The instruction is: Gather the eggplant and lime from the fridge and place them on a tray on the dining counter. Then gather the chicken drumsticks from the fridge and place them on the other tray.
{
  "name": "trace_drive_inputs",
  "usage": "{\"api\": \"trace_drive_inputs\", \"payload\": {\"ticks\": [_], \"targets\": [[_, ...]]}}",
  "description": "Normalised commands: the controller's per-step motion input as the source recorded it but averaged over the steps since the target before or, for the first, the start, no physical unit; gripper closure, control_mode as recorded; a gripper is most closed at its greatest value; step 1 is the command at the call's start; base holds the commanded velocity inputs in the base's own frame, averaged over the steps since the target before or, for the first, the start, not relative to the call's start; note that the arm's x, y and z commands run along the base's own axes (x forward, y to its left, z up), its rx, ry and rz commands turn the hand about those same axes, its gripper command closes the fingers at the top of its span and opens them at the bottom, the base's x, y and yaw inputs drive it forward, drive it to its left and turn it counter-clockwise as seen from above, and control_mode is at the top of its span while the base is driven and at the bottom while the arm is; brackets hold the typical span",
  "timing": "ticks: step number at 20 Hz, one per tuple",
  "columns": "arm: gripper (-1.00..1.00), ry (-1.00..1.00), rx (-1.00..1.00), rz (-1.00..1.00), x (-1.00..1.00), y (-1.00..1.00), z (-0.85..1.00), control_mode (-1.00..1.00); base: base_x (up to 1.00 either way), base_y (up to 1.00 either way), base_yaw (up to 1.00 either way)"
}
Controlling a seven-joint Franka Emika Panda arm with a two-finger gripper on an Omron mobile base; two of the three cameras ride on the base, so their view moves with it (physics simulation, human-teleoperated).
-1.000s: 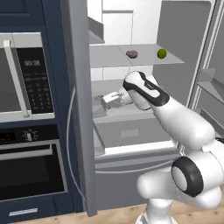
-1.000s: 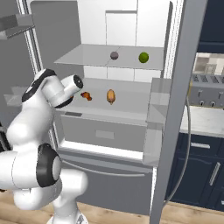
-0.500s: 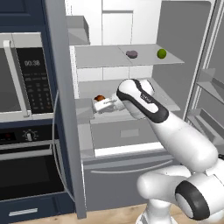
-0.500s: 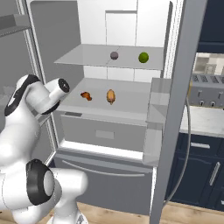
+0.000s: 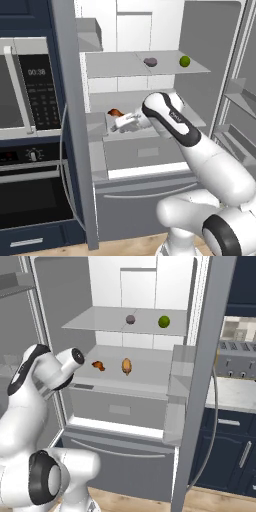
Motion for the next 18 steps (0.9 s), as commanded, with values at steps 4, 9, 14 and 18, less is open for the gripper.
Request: {"api": "trace_drive_inputs", "payload": {"ticks": [4, 9, 14, 18], "targets": [[-1.0, 0.01, -0.08, 0.0, -0.01, -0.6, 0.0, -1.0, 0.0, 0.0, 0.0], [-1.0, 0.0, -0.29, -0.05, 0.0, -0.38, -0.01, -1.0, 0.0, 0.0, 0.0], [-1.0, 0.0, -0.34, -0.17, 0.06, -0.54, -0.06, -1.0, 0.0, 0.0, 0.0], [-1.0, 0.0, -0.22, -0.1, 0.11, -0.55, -0.13, -1.0, 0.0, 0.0, 0.0]]}}
